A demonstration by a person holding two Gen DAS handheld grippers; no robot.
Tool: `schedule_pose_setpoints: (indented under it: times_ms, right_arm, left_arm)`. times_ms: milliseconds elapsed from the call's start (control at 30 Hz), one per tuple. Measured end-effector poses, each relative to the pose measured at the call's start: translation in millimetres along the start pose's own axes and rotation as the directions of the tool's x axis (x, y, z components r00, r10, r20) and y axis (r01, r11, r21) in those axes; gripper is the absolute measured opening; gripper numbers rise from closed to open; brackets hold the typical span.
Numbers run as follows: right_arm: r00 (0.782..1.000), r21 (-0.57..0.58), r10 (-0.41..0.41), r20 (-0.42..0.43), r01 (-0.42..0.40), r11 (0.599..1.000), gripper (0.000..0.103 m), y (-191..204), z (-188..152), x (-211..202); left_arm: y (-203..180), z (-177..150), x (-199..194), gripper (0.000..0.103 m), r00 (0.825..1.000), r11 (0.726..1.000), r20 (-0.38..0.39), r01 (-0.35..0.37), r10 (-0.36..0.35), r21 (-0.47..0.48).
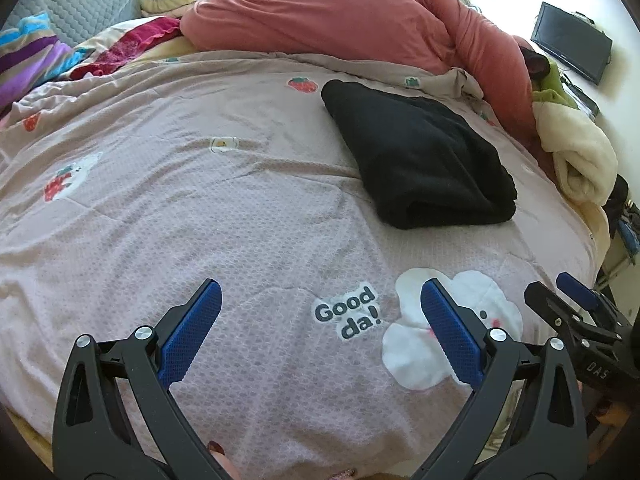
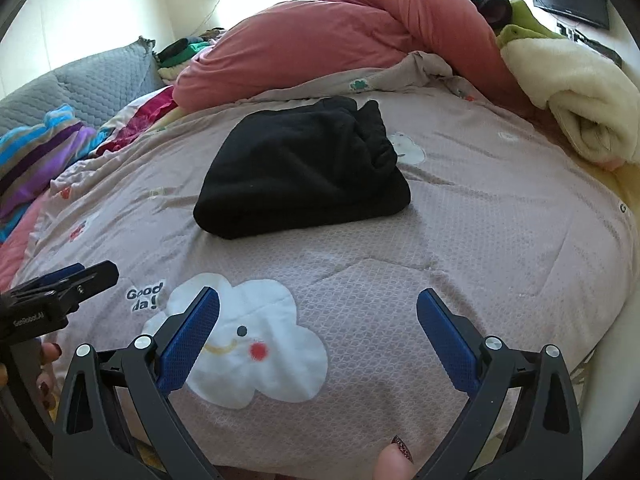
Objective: Fold small clothes
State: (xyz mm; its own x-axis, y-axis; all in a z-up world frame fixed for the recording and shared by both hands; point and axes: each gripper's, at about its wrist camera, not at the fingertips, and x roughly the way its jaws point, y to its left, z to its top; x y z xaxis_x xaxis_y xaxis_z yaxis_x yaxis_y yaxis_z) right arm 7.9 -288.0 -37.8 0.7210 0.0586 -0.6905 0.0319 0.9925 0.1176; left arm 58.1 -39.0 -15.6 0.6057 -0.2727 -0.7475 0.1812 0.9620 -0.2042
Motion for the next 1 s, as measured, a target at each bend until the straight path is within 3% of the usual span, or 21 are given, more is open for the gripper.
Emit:
schedule_pose_setpoints:
  times_ms: [1000]
  right_arm:
    - [1.0,-0.003,-0.004,0.013,0.004,1.0,0.098,-0.9,-1.6,-7.9]
  left_arm:
    - [-3.4,1.2,-4.7,0.094,1.0,0.999,0.006,-0.031,0.031,0.014]
